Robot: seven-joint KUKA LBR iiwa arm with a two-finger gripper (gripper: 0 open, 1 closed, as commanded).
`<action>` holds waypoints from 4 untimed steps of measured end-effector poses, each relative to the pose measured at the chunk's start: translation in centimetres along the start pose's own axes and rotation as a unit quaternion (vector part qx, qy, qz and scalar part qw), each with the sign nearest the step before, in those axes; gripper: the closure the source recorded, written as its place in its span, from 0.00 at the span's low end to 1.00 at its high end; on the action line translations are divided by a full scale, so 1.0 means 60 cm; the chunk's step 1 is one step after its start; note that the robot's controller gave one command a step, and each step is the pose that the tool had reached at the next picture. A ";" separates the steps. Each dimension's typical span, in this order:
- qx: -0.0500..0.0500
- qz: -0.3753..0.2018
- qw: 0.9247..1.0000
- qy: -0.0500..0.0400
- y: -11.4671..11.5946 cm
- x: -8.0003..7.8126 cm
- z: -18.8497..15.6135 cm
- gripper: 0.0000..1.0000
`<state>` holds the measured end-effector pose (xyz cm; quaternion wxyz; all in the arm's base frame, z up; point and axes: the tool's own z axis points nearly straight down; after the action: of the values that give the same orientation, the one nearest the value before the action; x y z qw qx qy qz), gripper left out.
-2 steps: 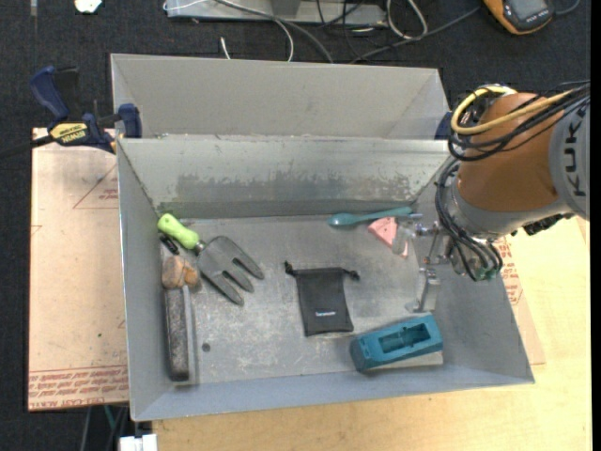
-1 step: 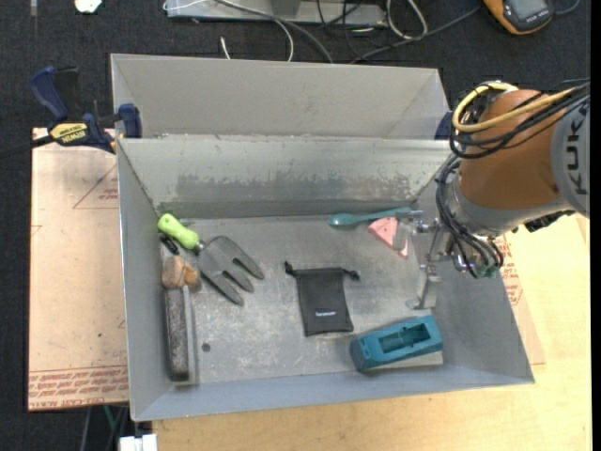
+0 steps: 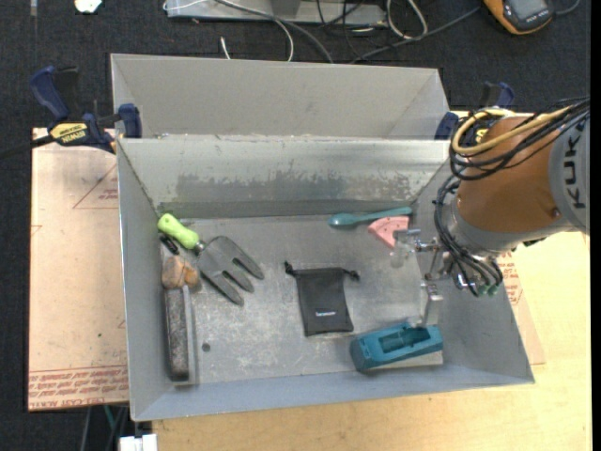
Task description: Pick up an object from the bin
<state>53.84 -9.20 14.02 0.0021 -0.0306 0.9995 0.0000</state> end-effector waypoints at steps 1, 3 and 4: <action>0.000 0.001 1.000 -0.001 -0.023 0.027 0.052 0.00; -0.002 -0.177 0.984 -0.003 -0.007 0.047 0.104 0.00; -0.001 -0.104 0.994 0.013 -0.003 0.064 0.104 1.00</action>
Offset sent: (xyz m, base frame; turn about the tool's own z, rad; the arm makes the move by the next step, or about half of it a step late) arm -0.0147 -0.0107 -0.0702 -0.2250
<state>50.06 -9.64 7.76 -0.0113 -0.1347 0.9908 0.0002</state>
